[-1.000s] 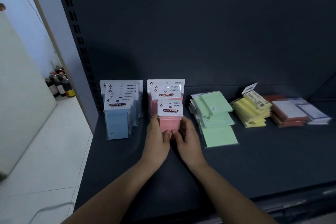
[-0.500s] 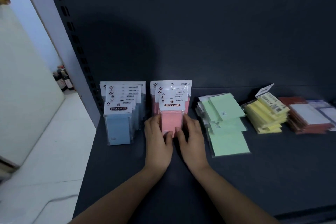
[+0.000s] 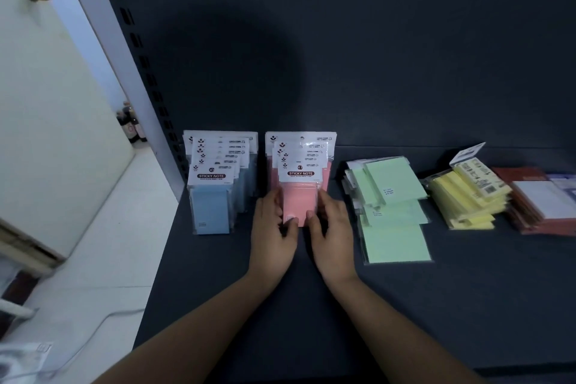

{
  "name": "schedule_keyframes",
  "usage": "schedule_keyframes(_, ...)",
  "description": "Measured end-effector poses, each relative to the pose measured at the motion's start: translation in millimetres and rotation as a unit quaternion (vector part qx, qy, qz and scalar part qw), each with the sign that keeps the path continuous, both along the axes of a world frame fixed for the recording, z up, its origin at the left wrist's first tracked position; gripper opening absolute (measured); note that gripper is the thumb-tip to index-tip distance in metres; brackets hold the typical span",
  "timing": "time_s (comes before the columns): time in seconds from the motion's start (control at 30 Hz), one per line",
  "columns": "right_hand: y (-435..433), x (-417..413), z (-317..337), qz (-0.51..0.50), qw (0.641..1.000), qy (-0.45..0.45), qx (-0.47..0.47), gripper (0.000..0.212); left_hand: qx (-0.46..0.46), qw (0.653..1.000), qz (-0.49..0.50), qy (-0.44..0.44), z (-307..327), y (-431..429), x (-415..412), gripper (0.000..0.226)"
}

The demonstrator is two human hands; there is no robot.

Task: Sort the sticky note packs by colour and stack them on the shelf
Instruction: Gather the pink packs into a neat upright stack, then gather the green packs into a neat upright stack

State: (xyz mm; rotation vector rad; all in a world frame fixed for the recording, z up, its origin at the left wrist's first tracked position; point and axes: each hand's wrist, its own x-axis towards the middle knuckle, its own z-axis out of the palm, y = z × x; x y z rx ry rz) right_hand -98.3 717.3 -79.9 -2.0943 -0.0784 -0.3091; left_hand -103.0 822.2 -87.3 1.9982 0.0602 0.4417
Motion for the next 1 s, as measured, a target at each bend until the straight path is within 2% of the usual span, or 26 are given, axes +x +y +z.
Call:
schedule_keyframes(0.1,5.7,-0.4,2.0,0.007,1.000,0.005,0.008,0.045,-0.018,1.000,0.015,0.016,-1.3,4.5,1.6,0.060)
schedule_keyframes(0.2,11.2,-1.6,5.8,0.003,0.999,0.022,0.035,0.047,-0.032,0.999,0.044,0.000,0.2,10.3,2.9,0.054)
schedule_keyframes(0.33,0.2,-14.8,2.0,0.013,0.996,0.030,0.078,0.047,0.030,0.994,0.085,-0.062,5.1,5.6,-4.3,0.038)
schedule_keyframes(0.43,-19.2,-32.2,2.6,0.039,0.993,0.029,0.105,0.042,0.091,0.990,0.050,-0.094,11.8,-14.7,-22.1,0.018)
schedule_keyframes(0.53,-45.3,-39.4,16.0,0.022,0.991,-0.014,0.133,0.045,0.096,0.993,-0.003,-0.075,22.3,-44.3,-32.0,0.009)
schedule_keyframes(0.63,-75.3,-28.6,31.7,-0.059,0.985,-0.054,0.154,0.044,0.072,0.993,-0.070,-0.055,37.1,-71.2,-23.2,0.023)
schedule_keyframes(0.7,-94.4,-19.8,40.1,-0.118,0.983,-0.057,0.131,0.040,0.099,0.991,-0.083,-0.030,43.8,-85.2,-15.4,0.035)
schedule_keyframes(0.8,-117.8,-7.9,44.3,-0.142,0.987,0.023,0.073,0.045,0.127,0.986,-0.100,0.041,48.0,-100.8,-7.7,0.051)
schedule_keyframes(0.9,-126.3,-0.9,50.4,-0.103,0.979,0.121,0.129,0.050,0.091,0.982,-0.132,0.102,51.1,-110.5,-2.7,0.062)
schedule_keyframes(1.0,-129.3,-5.8,53.1,-0.107,0.972,0.123,0.167,0.042,-0.022,0.975,-0.143,0.169,55.4,-117.4,-2.7,0.065)
